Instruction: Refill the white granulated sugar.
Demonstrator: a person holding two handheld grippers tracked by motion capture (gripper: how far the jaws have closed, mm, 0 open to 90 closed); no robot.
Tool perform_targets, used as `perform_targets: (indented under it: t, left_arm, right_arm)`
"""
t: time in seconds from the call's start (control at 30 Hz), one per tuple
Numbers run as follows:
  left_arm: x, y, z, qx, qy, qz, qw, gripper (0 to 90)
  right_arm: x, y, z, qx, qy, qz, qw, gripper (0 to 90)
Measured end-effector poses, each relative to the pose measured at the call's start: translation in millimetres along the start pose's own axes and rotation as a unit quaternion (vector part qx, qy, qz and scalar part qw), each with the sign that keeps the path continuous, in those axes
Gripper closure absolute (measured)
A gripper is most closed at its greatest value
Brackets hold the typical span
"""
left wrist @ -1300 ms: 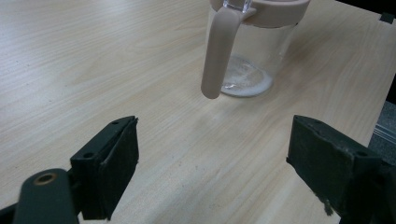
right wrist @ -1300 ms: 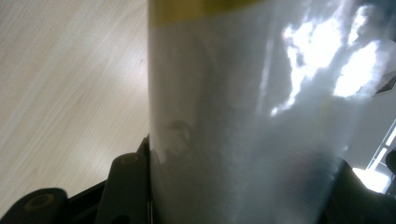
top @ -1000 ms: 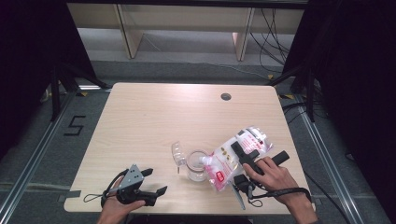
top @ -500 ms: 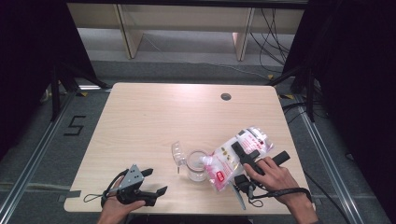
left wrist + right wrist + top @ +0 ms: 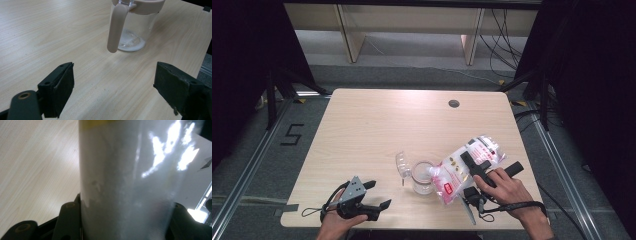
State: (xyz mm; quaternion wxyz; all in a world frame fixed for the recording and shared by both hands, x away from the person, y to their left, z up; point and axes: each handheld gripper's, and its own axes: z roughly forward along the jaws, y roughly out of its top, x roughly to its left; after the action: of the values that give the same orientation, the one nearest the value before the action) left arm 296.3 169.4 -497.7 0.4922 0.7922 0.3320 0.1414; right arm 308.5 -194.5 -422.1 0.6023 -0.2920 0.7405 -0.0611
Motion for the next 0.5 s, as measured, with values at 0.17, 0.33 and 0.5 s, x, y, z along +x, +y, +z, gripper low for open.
perform_targets:
  t: [0.17, 0.33, 0.5]
  left_arm:
    - [0.7, 0.2, -0.7, 0.000, 0.000, 0.003, 1.0000, 16.0]
    - [0.6, 0.2, -0.6, 0.002, 0.002, 0.004, 1.0000, 16.0]
    - [1.1, 0.2, -0.7, 0.001, 0.000, 0.005, 1.0000, 16.1]
  right_arm:
    - [-0.7, -0.3, -0.1, 0.001, 0.004, -0.007, 1.0000, 53.4]
    - [-2.5, -0.6, 1.0, -0.005, 0.003, -0.028, 0.9996, 53.5]
    - [-2.5, 0.5, 1.0, -0.008, 0.001, -0.023, 0.9997, 53.6]
